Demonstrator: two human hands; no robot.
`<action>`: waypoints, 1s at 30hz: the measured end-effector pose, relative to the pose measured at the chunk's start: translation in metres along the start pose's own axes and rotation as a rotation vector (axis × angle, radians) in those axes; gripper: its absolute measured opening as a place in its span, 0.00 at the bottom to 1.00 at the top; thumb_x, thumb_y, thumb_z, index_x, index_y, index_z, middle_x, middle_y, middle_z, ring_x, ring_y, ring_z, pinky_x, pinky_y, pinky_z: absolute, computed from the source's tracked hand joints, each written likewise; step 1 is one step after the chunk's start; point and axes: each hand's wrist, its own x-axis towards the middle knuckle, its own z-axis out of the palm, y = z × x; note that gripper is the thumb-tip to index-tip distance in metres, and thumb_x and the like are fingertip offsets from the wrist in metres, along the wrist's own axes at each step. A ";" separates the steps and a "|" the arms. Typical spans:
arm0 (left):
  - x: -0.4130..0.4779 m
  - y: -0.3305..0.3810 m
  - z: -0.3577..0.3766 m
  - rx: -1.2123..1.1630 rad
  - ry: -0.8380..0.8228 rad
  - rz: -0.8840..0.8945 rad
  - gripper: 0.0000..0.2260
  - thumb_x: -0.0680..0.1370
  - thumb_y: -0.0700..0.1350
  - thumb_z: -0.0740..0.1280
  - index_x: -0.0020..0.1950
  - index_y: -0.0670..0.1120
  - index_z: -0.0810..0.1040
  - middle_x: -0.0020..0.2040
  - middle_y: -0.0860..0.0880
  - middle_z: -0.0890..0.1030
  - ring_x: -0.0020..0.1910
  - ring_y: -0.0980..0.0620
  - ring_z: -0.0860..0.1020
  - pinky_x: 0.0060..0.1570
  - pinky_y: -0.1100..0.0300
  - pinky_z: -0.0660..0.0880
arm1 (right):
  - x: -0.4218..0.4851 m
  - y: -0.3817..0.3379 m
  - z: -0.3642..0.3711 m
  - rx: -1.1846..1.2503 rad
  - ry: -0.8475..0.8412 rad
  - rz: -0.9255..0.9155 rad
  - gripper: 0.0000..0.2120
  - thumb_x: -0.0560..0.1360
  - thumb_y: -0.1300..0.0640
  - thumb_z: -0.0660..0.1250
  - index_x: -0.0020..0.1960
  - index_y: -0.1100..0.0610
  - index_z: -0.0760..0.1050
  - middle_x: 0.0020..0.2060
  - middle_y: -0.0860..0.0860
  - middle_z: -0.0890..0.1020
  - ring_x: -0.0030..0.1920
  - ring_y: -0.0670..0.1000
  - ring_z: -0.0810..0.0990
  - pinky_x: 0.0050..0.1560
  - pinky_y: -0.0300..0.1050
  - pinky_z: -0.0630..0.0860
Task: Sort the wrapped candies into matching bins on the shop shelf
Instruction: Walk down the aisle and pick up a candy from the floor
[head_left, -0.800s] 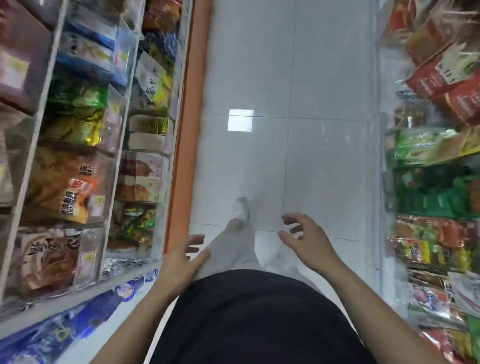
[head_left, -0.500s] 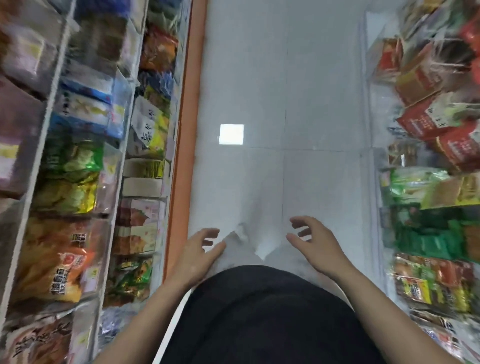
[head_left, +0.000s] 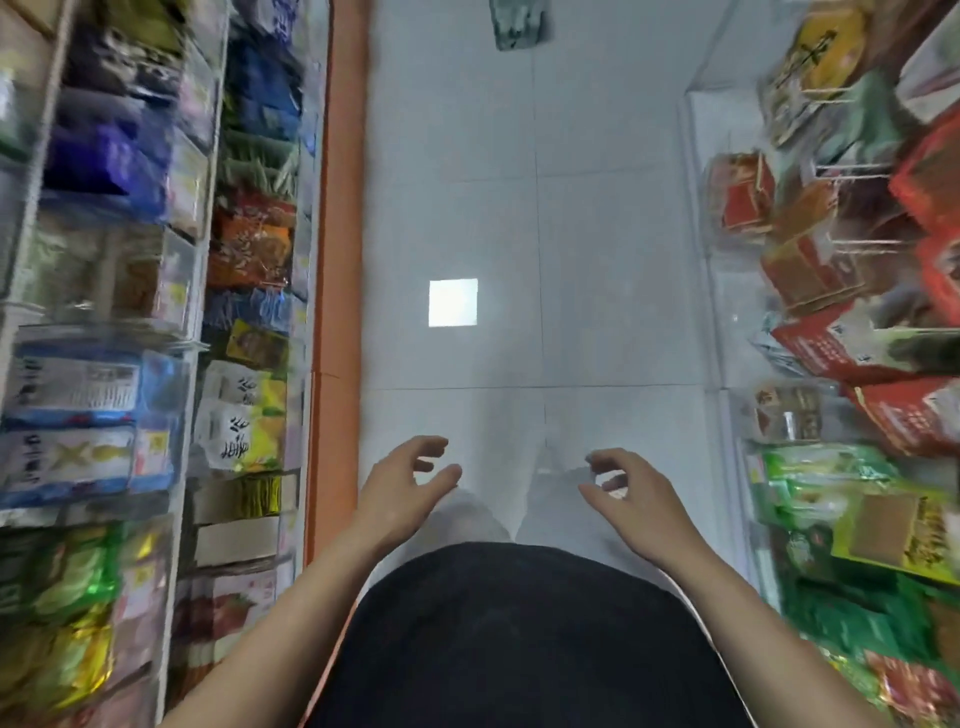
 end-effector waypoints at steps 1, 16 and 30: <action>0.008 0.008 -0.010 -0.015 0.021 -0.011 0.17 0.76 0.58 0.69 0.63 0.58 0.75 0.59 0.62 0.77 0.56 0.62 0.77 0.55 0.60 0.74 | 0.019 -0.018 -0.011 -0.012 -0.009 -0.016 0.14 0.77 0.51 0.70 0.62 0.45 0.75 0.56 0.40 0.78 0.53 0.41 0.78 0.49 0.37 0.71; 0.275 0.125 -0.174 -0.045 0.067 -0.041 0.18 0.77 0.55 0.69 0.65 0.53 0.76 0.61 0.58 0.78 0.55 0.62 0.77 0.57 0.59 0.75 | 0.302 -0.245 -0.097 -0.082 -0.018 -0.053 0.14 0.76 0.47 0.69 0.60 0.40 0.74 0.54 0.36 0.78 0.51 0.38 0.77 0.46 0.33 0.71; 0.546 0.345 -0.251 0.058 -0.046 0.020 0.18 0.77 0.57 0.68 0.66 0.56 0.75 0.60 0.60 0.77 0.55 0.62 0.76 0.55 0.60 0.74 | 0.531 -0.352 -0.249 -0.064 -0.006 0.031 0.15 0.77 0.50 0.70 0.63 0.47 0.76 0.56 0.40 0.78 0.52 0.41 0.78 0.51 0.39 0.73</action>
